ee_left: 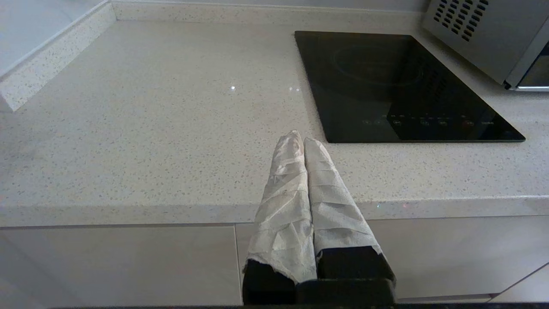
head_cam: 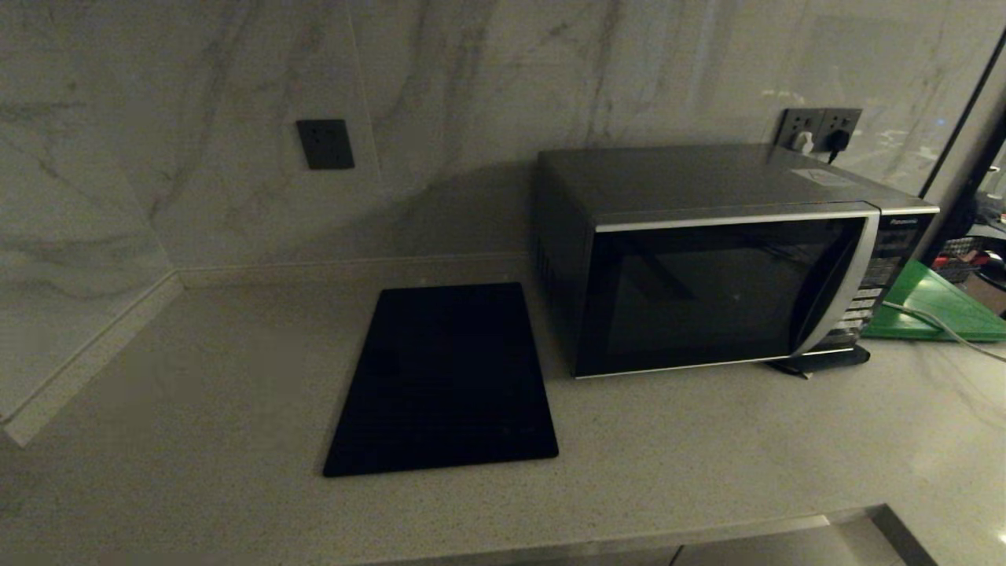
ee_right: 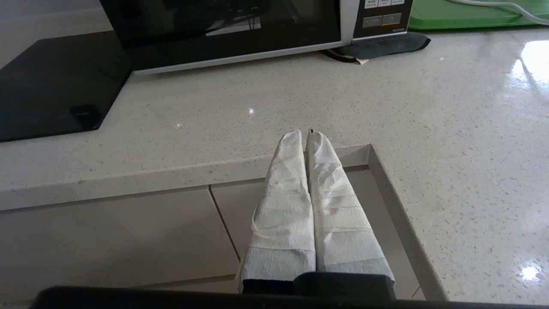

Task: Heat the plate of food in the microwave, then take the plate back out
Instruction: Open the microwave oven

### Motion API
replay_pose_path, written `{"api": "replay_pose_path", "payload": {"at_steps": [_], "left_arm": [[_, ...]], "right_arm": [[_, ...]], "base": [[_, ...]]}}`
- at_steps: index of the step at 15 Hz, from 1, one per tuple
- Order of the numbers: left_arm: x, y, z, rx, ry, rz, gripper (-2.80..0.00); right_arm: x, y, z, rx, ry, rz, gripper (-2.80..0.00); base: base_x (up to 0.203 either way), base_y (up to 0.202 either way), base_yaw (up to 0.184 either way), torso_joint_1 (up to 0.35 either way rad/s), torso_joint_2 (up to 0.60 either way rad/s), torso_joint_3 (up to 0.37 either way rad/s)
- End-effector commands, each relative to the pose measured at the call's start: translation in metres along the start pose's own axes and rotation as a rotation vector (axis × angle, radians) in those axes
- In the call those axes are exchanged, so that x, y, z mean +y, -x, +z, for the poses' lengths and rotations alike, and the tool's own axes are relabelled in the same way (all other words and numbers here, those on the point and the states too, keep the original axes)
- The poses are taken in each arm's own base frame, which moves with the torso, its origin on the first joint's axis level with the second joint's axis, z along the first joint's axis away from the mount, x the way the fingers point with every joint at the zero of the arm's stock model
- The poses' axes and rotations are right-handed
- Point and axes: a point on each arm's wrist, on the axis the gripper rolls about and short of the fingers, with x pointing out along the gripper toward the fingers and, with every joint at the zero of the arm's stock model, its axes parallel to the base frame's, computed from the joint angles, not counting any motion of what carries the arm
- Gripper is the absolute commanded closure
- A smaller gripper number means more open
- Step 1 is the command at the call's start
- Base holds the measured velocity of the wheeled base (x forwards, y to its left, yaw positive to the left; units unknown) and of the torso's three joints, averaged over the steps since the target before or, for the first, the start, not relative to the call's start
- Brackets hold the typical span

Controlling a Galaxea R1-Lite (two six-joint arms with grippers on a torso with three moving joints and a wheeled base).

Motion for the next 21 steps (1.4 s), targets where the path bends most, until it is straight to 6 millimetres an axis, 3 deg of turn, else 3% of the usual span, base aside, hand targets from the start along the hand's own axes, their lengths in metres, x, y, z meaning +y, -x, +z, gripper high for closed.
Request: {"api": "replay_pose_path", "payload": {"at_steps": [1, 21], "left_arm": [[0.0, -0.0001, 0.0001, 0.001, 0.001, 0.001, 0.0], [0.0, -0.0001, 0.0001, 0.001, 0.001, 0.001, 0.0]], "right_arm": [[0.0, -0.0002, -0.0004, 0.003, -0.001, -0.001, 0.0], [-0.0001, -0.0002, -0.0004, 0.003, -0.001, 0.001, 0.0]], "base": [[0.0, 0.0, 0.0, 0.0, 0.0, 0.0], [0.0, 0.0, 0.0, 0.0, 0.0, 0.0]]}}
